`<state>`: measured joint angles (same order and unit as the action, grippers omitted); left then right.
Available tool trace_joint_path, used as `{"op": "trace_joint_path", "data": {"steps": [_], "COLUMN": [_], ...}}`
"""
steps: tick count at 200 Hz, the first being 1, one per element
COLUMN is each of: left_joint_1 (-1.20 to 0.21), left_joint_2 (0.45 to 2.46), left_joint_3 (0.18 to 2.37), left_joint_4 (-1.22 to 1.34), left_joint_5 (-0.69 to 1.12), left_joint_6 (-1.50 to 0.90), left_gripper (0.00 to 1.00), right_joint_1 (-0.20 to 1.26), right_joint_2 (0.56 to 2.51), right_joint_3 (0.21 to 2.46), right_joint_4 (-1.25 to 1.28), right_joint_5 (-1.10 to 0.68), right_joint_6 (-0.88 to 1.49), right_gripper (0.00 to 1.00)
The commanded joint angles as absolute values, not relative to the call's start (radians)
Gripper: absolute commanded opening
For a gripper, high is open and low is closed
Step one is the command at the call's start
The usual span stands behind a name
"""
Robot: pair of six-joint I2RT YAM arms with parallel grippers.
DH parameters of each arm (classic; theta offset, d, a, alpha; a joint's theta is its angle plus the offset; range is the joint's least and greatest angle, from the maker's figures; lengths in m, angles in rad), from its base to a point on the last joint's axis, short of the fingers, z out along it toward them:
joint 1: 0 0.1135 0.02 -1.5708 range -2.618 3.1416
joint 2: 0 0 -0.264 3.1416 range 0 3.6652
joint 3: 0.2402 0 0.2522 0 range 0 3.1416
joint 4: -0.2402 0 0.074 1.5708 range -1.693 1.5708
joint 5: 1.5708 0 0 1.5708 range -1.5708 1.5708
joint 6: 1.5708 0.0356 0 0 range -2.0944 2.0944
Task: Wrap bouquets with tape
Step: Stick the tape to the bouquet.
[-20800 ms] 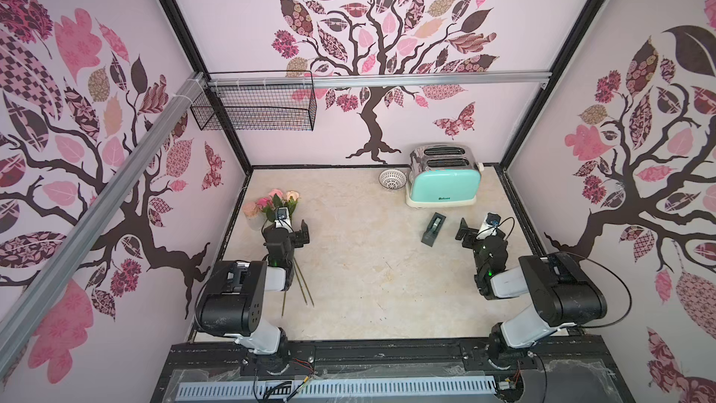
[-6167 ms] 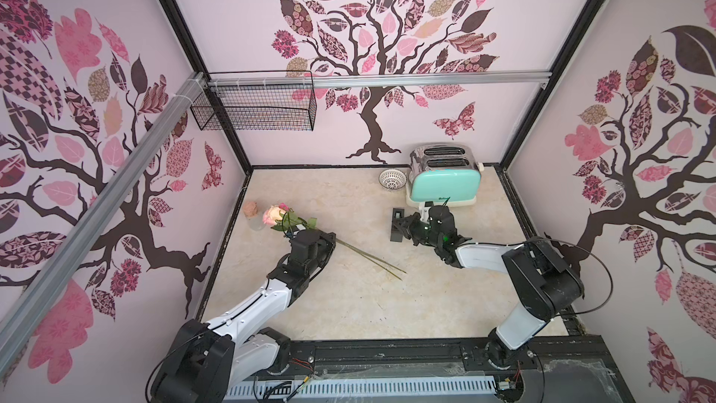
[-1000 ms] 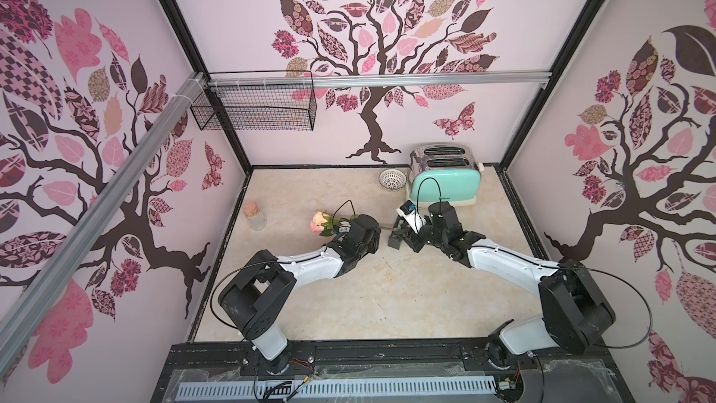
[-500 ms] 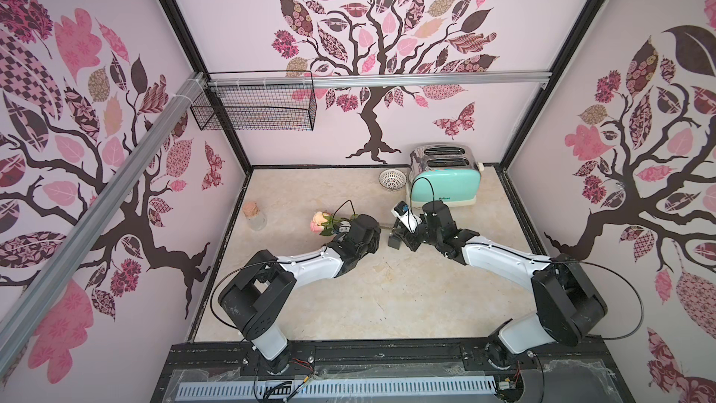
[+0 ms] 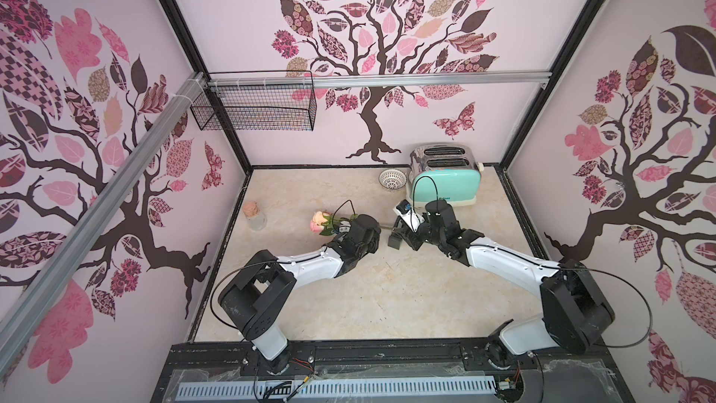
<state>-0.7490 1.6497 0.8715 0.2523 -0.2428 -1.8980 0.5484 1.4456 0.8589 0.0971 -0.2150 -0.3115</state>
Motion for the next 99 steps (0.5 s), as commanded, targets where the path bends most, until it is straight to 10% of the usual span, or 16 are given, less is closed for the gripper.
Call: {"op": "trace_joint_path", "data": {"steps": [1,99], "left_joint_1": [-0.752,-0.752], "left_joint_2": [1.637,1.627], "left_joint_3": [0.887,0.883], "left_joint_4": [0.274,0.272], "left_joint_5": [-0.255,-0.261], "left_joint_6": [-1.880,-1.875], "left_gripper": [0.00,0.00], "right_joint_1": [0.551,0.532], "right_joint_2": [1.414,1.495], "right_joint_3": [0.906,1.003], "right_joint_4": [0.084,0.072], "right_joint_5": [-0.207,-0.191], "right_joint_6": [-0.284,-0.212], "right_gripper": [0.43,0.43]}}
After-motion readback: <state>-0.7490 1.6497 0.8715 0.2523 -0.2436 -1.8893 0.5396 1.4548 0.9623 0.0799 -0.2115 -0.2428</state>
